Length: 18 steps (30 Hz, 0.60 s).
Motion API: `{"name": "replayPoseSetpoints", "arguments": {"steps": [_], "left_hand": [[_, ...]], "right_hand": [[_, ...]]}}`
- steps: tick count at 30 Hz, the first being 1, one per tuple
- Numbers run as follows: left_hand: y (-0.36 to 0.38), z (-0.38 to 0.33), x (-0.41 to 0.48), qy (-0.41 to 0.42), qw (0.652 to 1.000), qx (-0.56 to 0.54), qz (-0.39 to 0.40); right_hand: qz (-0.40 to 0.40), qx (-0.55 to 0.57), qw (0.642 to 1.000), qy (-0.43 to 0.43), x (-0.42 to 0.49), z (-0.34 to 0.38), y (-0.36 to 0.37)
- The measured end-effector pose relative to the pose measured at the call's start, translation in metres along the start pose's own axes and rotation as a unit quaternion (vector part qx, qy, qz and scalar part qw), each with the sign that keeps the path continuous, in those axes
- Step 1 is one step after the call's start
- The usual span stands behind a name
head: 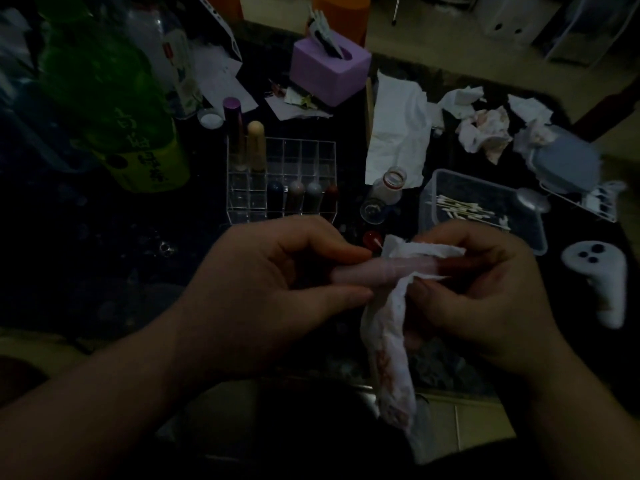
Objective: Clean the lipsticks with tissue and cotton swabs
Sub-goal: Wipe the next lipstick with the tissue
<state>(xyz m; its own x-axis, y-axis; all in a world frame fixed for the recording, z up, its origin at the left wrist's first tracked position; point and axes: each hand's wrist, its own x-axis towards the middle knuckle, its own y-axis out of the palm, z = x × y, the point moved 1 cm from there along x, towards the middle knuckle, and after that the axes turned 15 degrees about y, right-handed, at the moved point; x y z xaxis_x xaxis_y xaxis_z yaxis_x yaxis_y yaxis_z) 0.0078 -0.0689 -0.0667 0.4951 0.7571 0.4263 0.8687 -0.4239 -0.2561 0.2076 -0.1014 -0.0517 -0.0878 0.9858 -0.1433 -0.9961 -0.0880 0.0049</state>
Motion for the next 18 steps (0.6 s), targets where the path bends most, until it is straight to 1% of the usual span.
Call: {"name": "replayPoseSetpoints", "arguments": {"steps": [1,2,3,4,5,6,7,8,10,12,13,14,16,18], "left_hand": [[0.0018,0.0001,-0.0014,0.031,0.999,0.026,-0.005],[0.0020,0.0010,-0.0021,0.025,1.000,0.015,-0.008],[0.0002,0.0000,-0.0013,-0.014,0.999,-0.035,-0.012],[-0.0020,-0.0026,0.0007,-0.071,0.992,-0.104,-0.007],[-0.0030,-0.0043,0.0028,-0.123,0.978,-0.167,0.015],[-0.0034,-0.0049,0.0037,-0.153,0.965,-0.209,0.037],[-0.0034,-0.0036,0.0029,-0.155,0.963,-0.216,0.042],[-0.0025,-0.0030,0.0026,-0.139,0.970,-0.197,0.030],[-0.0003,-0.0050,0.0034,-0.069,0.994,-0.088,-0.020],[0.0037,-0.0041,0.0008,0.018,0.999,-0.013,-0.037],[0.0054,-0.0032,-0.0013,0.040,0.998,0.001,-0.039],[0.0053,-0.0025,-0.0026,0.039,0.998,-0.001,-0.041],[0.0028,-0.0037,-0.0018,0.001,0.998,-0.049,-0.039],[0.0013,-0.0061,0.0004,-0.038,0.994,-0.098,-0.009]], "right_hand": [[-0.005,-0.002,1.000,-0.003,0.0001,0.0007,-0.0007],[-0.006,-0.003,1.000,-0.005,0.0003,0.0013,-0.0011],[-0.003,-0.002,1.000,-0.005,0.0002,0.0018,-0.0015],[0.002,-0.003,1.000,-0.006,0.0001,0.0022,-0.0019],[0.005,-0.007,1.000,-0.007,-0.0002,0.0023,-0.0023],[0.007,-0.010,1.000,-0.008,-0.0003,0.0020,-0.0023],[0.008,-0.010,1.000,-0.007,-0.0006,0.0014,-0.0024],[0.007,-0.009,1.000,-0.008,-0.0008,0.0005,-0.0029],[0.000,-0.008,1.000,-0.017,-0.0005,0.0004,-0.0031],[-0.001,-0.009,1.000,-0.030,-0.0002,0.0011,-0.0044],[0.000,-0.008,0.999,-0.035,-0.0003,0.0021,-0.0048],[0.004,-0.005,0.999,-0.037,-0.0008,0.0032,-0.0045],[0.012,-0.007,0.999,-0.030,-0.0028,0.0047,-0.0038],[0.014,-0.007,1.000,-0.019,-0.0037,0.0062,-0.0044]]}}
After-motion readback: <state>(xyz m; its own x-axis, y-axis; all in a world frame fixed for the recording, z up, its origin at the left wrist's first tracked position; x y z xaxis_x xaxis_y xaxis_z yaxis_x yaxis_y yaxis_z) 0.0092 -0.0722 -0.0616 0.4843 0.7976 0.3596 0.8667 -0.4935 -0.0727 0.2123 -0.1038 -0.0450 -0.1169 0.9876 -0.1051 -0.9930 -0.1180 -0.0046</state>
